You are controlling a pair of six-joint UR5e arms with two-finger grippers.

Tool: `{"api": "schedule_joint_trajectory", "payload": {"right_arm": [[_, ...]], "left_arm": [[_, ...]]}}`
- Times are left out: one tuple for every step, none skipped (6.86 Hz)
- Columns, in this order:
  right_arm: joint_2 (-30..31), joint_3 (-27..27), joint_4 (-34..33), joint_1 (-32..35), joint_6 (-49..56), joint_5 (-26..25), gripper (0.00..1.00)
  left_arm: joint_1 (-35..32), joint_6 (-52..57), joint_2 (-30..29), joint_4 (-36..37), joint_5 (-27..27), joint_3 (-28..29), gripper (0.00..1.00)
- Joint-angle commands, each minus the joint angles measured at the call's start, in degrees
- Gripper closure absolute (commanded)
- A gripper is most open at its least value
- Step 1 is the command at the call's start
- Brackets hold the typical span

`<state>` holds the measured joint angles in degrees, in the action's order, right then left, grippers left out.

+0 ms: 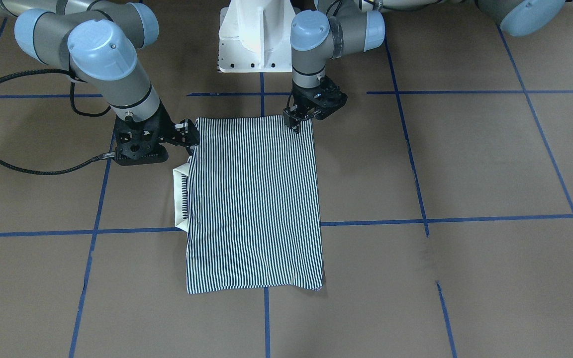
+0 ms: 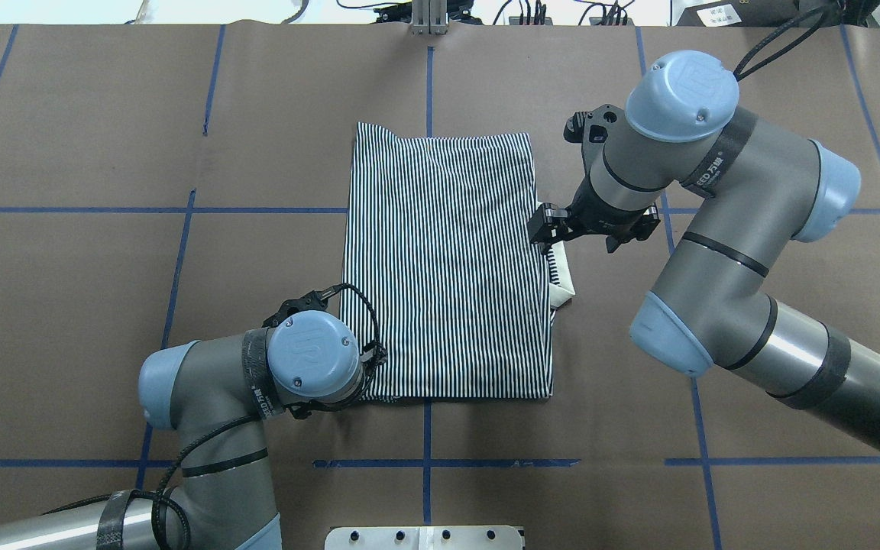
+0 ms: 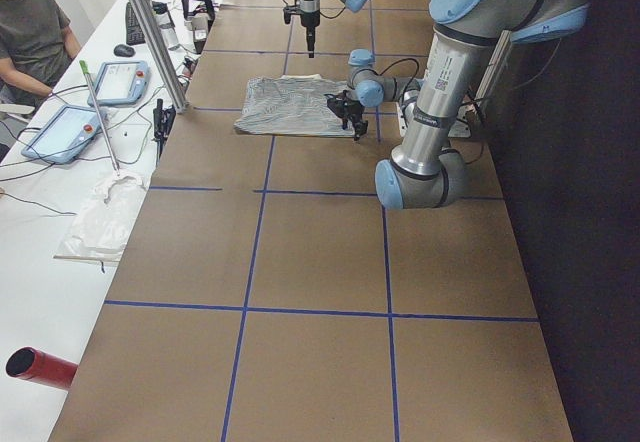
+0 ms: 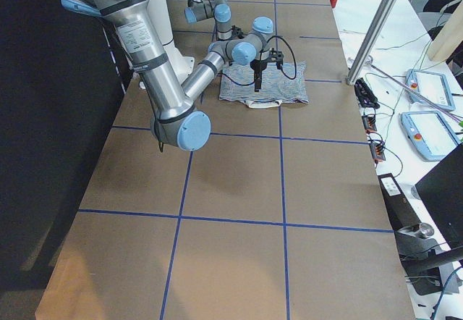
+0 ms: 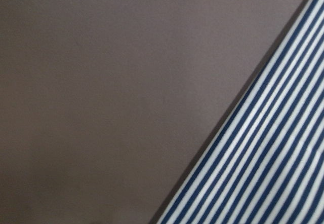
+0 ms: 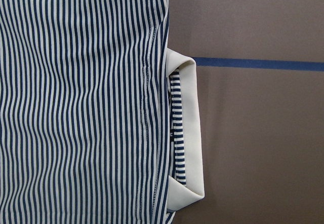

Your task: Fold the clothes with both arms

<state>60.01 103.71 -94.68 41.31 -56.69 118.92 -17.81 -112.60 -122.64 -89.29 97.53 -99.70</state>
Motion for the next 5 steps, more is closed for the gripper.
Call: {"api": "schedule_joint_trajectory", "payload": {"right_arm": [[0.11,-0.09,0.02,-0.01,0.0,0.0,0.0],[0.19,-0.17,-0.07,-0.09,0.09,-0.09,0.0],[0.28,-0.17,-0.07,-0.09,0.09,-0.35,0.0],[0.28,-0.26,-0.07,-0.27,0.09,-0.36,0.0],[0.28,-0.26,-0.07,-0.27,0.09,-0.36,0.0]], "left_arm": [[0.05,-0.08,-0.14,0.0,-0.15,-0.49,0.5],[0.05,-0.08,-0.4,0.0,-0.06,-0.58,0.52],[0.05,-0.08,-0.41,0.0,-0.06,-0.59,0.68],[0.05,-0.08,-0.41,0.0,-0.15,-0.67,0.93],[0.14,0.79,-0.06,0.0,-0.15,-0.85,1.0]]}}
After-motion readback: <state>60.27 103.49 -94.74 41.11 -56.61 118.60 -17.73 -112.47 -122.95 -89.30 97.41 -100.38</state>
